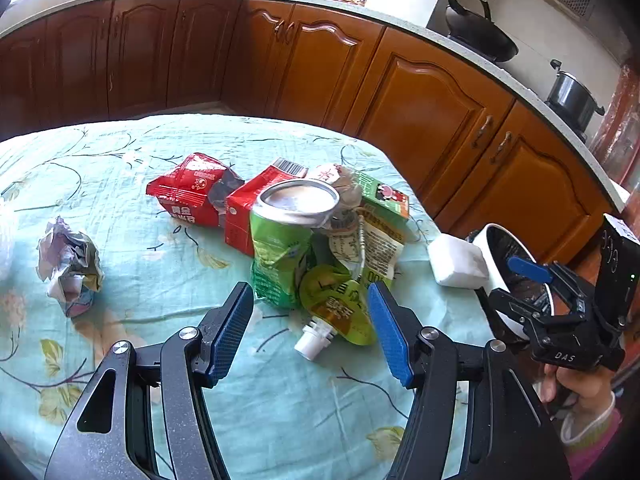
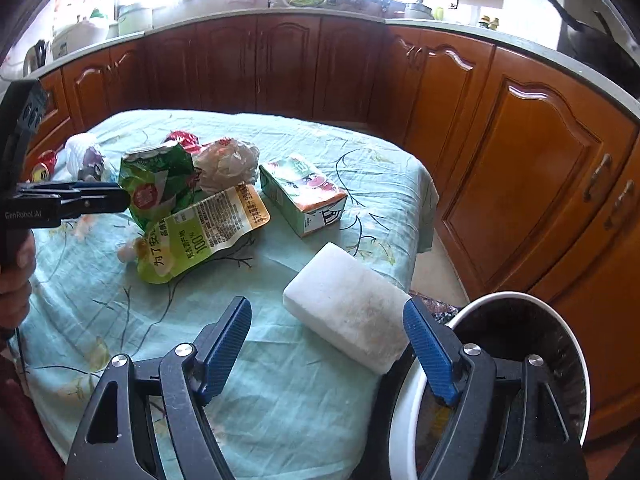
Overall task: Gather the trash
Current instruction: 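Grasp the crushed green can with the left tool while the right tool grasps the white foam block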
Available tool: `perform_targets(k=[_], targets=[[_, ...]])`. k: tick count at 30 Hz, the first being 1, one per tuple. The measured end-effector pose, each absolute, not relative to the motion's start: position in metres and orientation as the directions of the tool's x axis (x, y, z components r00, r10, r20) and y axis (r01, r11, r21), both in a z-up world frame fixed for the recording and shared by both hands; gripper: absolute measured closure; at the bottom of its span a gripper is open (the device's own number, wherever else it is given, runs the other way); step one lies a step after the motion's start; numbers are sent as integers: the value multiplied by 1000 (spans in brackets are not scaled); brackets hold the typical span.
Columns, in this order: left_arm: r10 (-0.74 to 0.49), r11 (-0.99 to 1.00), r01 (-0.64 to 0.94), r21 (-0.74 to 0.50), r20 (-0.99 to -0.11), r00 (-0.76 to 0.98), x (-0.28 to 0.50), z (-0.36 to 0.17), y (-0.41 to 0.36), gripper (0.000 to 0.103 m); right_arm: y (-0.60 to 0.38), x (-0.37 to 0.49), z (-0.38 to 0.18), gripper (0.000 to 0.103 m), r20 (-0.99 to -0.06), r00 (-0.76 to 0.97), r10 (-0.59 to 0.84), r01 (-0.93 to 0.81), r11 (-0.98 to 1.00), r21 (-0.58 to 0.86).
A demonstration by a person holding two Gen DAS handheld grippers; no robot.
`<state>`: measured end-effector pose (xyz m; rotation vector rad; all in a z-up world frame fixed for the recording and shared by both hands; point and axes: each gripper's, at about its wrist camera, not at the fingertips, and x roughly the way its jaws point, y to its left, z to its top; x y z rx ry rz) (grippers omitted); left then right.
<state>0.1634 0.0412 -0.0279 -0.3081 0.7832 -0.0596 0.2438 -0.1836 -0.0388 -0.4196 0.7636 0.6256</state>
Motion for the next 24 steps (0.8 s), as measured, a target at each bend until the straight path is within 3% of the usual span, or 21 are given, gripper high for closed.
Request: perform_targets(k=[8, 14, 17, 19, 24], targets=[[-155, 952, -89, -294, -711, 686, 189, -40, 56, 43, -162, 282, -66, 24, -833, 489, 260, -704, 681, -200], [-154, 958, -71, -277, -709, 689, 198, -42, 54, 43, -167, 274, -57, 34, -815, 508, 280, -671, 721, -171], [-154, 958, -71, -279, -704, 694, 198, -42, 53, 51, -174, 265, -50, 35, -799, 492, 346, -651, 755, -74], [-164, 956, -64, -286, -703, 692, 198, -41, 53, 73, -179, 258, -43, 35, -780, 471, 413, -638, 769, 21], [-159, 956, -60, -286, -680, 716, 187, -31, 53, 74, -205, 234, -38, 35, -687, 427, 588, -565, 767, 305]])
